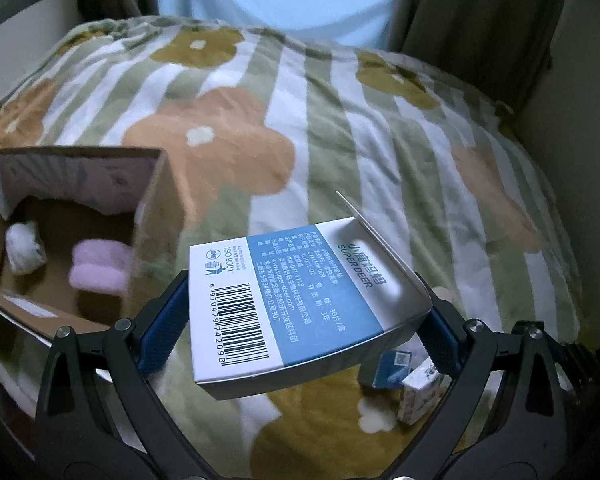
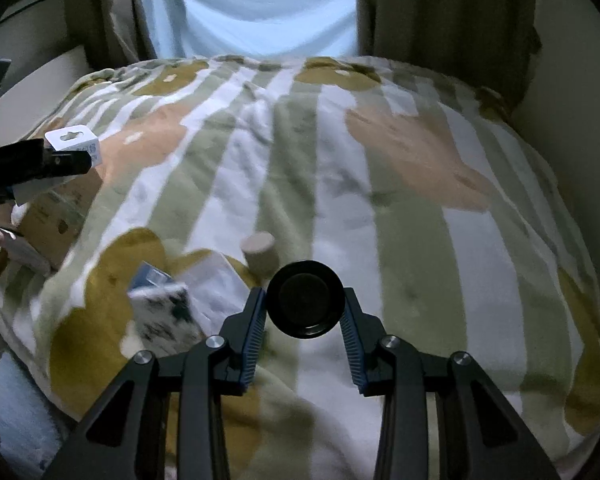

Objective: Organize objects
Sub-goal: 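Carry the product box and black lid over the cardboard box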

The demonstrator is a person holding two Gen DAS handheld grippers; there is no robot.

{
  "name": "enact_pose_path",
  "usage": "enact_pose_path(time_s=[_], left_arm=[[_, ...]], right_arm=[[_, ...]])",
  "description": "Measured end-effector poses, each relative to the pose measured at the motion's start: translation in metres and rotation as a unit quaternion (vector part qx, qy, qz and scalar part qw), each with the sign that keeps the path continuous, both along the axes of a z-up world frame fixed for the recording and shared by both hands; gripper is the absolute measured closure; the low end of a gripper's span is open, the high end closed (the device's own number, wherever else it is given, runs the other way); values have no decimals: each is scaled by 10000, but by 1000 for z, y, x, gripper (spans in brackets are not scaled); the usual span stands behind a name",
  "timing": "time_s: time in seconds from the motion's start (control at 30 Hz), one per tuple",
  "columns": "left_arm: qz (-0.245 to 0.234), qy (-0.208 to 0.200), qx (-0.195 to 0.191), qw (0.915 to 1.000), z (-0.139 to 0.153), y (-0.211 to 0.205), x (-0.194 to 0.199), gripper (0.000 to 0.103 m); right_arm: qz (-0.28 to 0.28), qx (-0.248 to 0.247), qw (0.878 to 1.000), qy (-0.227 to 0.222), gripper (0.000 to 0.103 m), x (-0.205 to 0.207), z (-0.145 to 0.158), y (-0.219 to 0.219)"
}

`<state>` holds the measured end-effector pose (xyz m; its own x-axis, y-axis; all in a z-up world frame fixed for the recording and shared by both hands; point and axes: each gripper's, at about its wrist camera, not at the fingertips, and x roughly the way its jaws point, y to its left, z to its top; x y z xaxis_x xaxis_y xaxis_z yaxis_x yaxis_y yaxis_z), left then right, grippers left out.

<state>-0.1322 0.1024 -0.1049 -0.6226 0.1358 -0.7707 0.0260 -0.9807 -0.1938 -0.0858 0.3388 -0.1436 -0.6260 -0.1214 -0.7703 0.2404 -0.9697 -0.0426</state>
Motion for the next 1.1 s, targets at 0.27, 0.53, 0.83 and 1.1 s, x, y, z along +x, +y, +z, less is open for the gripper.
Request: enact_pose_path(time_s=[0.27, 0.53, 0.83, 1.1], left_arm=[[93, 229, -22, 9997, 29, -43, 7, 4], [193, 398, -66, 9990, 49, -90, 12, 4], [388, 496, -93, 9980, 58, -153, 11, 4], [585, 536, -28, 9968, 59, -211, 11, 4]], right_arm=[[395, -67, 9992, 63, 69, -8, 24, -50], [704, -69, 9974, 162, 69, -15, 44, -105], [1019, -193, 9944, 192, 69, -27, 66, -169], [1353, -209, 9903, 247, 69, -35, 82, -233]])
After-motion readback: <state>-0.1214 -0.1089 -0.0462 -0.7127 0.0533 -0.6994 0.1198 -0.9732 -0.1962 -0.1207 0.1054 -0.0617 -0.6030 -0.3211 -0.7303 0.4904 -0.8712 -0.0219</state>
